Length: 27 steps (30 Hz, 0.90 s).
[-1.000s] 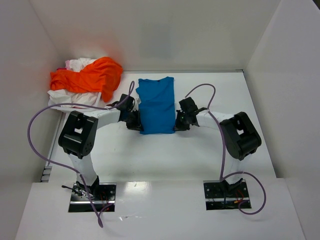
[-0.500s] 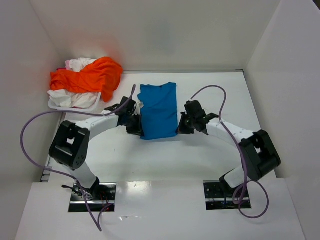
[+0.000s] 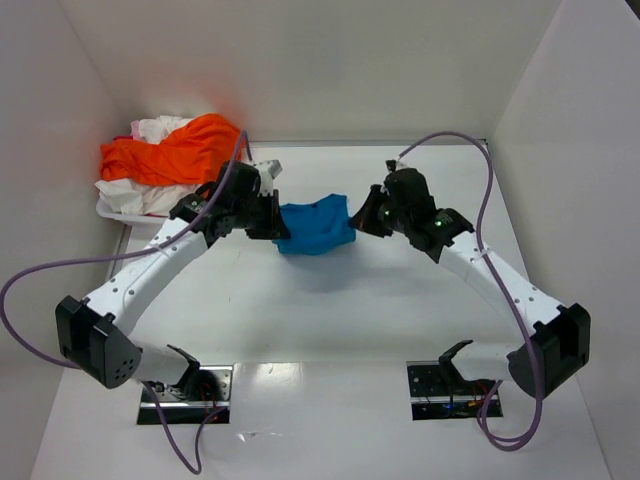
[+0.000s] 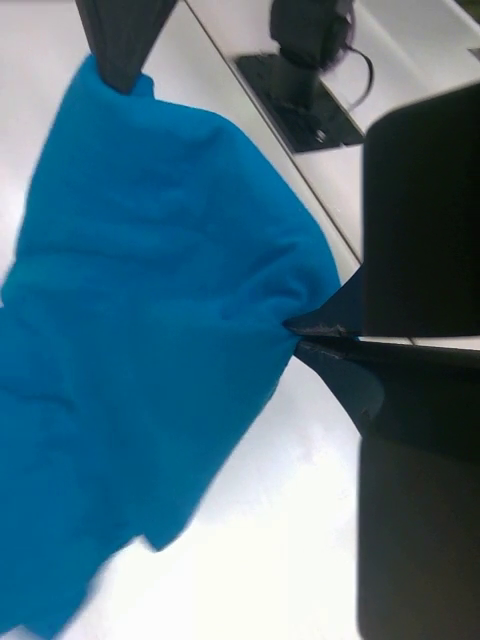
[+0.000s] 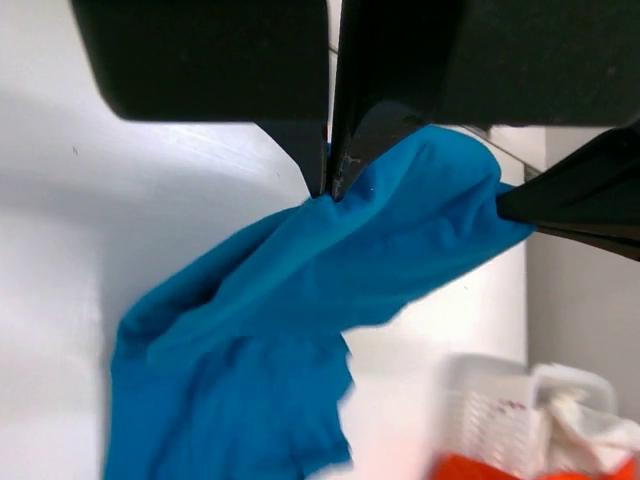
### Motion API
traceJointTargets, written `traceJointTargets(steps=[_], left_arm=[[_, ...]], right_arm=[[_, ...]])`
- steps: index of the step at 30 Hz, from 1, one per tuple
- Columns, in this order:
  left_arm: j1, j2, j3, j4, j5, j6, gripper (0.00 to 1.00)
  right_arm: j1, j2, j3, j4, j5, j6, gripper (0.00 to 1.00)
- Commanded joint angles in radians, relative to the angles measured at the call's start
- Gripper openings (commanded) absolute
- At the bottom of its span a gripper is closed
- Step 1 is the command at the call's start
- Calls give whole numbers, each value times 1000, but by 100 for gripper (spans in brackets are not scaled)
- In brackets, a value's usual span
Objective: Fold and stack the t-shirts
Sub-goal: Fold the long partially folded tshirt into a neat square
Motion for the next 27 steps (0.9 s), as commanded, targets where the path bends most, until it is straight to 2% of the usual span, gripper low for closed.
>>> traceJointTargets(steps=[1,6,10,20,27], left_arm=[[3,6,77,-47,-18,-9,0],[54,52,95,-29,-18,0,0],[98,99,95,10,60,9,0],[129,167,17,111,209,-9,0],[187,234,-18,188,209,-44,0]], right_arm=[[-14,6,94,-11,43,-30,0],[-68,72,103,53,43,-65,0],[-79,152,134,85,43,-87,0],[-100,266,208,136,34,-118,1],[-129,348,268,190,34,-136,3]])
